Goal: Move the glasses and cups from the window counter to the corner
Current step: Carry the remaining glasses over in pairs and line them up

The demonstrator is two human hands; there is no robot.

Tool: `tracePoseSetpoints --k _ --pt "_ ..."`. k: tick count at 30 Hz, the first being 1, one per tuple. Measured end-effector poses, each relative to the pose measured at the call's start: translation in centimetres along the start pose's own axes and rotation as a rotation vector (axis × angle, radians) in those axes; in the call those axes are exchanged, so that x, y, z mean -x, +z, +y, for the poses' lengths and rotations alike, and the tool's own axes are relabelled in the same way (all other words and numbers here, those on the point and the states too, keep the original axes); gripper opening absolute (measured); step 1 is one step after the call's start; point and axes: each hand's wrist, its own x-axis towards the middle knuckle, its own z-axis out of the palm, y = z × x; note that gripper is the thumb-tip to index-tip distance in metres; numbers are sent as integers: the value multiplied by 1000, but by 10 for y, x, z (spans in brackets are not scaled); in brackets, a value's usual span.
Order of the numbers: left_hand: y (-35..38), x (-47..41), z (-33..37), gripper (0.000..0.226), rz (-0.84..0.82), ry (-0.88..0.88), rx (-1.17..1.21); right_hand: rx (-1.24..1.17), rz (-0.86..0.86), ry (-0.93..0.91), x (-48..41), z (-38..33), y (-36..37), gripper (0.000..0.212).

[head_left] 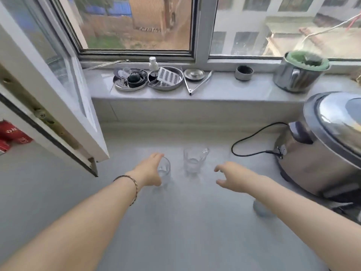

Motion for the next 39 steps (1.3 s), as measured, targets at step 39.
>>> tracePoseSetpoints --k 39 --pt "305 650 -141 81 933 -1213 620 242 -106 -1148 297 -387 256 86"
